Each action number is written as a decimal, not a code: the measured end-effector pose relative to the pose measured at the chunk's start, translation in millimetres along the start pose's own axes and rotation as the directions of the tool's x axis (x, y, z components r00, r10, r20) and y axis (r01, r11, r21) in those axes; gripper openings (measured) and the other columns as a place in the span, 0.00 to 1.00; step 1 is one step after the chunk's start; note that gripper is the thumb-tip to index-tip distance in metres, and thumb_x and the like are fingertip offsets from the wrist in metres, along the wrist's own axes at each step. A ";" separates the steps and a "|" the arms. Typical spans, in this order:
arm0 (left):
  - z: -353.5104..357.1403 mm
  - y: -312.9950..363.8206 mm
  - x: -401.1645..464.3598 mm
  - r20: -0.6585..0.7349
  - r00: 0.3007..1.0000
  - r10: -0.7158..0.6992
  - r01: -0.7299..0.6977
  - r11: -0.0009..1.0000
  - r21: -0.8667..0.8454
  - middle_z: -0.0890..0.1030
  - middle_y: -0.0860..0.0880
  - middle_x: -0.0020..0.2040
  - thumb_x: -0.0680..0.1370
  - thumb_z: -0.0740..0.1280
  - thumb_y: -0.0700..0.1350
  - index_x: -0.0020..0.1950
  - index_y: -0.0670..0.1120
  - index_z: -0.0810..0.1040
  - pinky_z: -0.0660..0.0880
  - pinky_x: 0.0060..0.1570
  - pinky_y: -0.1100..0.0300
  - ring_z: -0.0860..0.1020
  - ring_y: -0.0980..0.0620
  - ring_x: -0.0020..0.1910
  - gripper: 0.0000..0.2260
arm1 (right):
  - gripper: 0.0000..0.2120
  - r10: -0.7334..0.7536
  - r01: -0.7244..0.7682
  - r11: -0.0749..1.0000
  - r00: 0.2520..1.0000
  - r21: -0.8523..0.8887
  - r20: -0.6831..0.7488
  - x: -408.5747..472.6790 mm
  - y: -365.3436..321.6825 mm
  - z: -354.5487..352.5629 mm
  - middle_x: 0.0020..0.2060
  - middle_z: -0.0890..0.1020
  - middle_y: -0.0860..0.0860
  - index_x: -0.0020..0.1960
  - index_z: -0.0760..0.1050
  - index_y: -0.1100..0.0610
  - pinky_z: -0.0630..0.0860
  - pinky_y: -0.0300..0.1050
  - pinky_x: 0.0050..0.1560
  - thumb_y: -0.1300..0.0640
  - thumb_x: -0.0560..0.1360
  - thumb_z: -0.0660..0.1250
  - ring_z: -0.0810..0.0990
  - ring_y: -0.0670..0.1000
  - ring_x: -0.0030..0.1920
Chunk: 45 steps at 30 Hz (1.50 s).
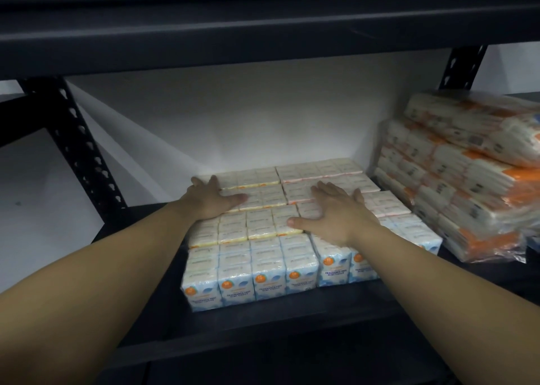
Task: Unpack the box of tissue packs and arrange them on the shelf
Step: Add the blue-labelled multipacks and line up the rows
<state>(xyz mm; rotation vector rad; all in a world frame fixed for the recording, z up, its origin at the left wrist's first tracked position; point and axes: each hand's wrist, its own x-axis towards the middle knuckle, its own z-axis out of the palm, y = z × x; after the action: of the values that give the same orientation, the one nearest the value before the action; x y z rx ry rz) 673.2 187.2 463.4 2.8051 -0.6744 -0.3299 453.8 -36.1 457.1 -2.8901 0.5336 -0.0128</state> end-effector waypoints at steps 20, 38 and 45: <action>5.3 10.7 1.7 -0.017 0.999 -0.029 0.029 1.000 0.006 0.57 0.42 0.78 0.59 0.55 0.88 0.81 0.52 0.57 0.73 0.68 0.42 0.70 0.39 0.71 0.60 | 0.60 0.005 -0.005 1.000 1.000 -0.007 0.004 3.4 1.0 2.4 0.84 0.48 0.48 0.85 0.48 0.50 0.40 0.66 0.80 0.13 0.64 0.48 0.46 0.50 0.83; 6.0 44.5 -67.4 -0.090 0.978 0.190 -0.172 0.970 0.170 0.44 0.44 0.86 0.81 0.50 0.72 0.86 0.50 0.49 0.45 0.81 0.45 0.43 0.42 0.84 0.40 | 0.57 0.006 -0.005 1.000 1.000 -0.015 0.009 0.8 0.5 0.7 0.84 0.48 0.46 0.85 0.48 0.48 0.39 0.66 0.80 0.14 0.66 0.45 0.45 0.49 0.83; 28.5 57.8 -142.3 0.011 0.928 0.372 -0.371 0.921 0.119 0.46 0.46 0.86 0.76 0.55 0.76 0.85 0.55 0.50 0.41 0.80 0.42 0.43 0.43 0.84 0.44 | 0.44 0.010 -0.002 0.992 0.998 0.123 -0.064 -10.1 -3.2 -6.1 0.83 0.56 0.49 0.84 0.56 0.48 0.40 0.65 0.80 0.23 0.77 0.50 0.49 0.52 0.83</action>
<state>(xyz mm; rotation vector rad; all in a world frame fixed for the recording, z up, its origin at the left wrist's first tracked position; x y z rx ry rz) 517.9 198.9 475.5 2.7007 -1.2361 -0.2053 445.2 -30.8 464.0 -2.7758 0.5336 -0.1333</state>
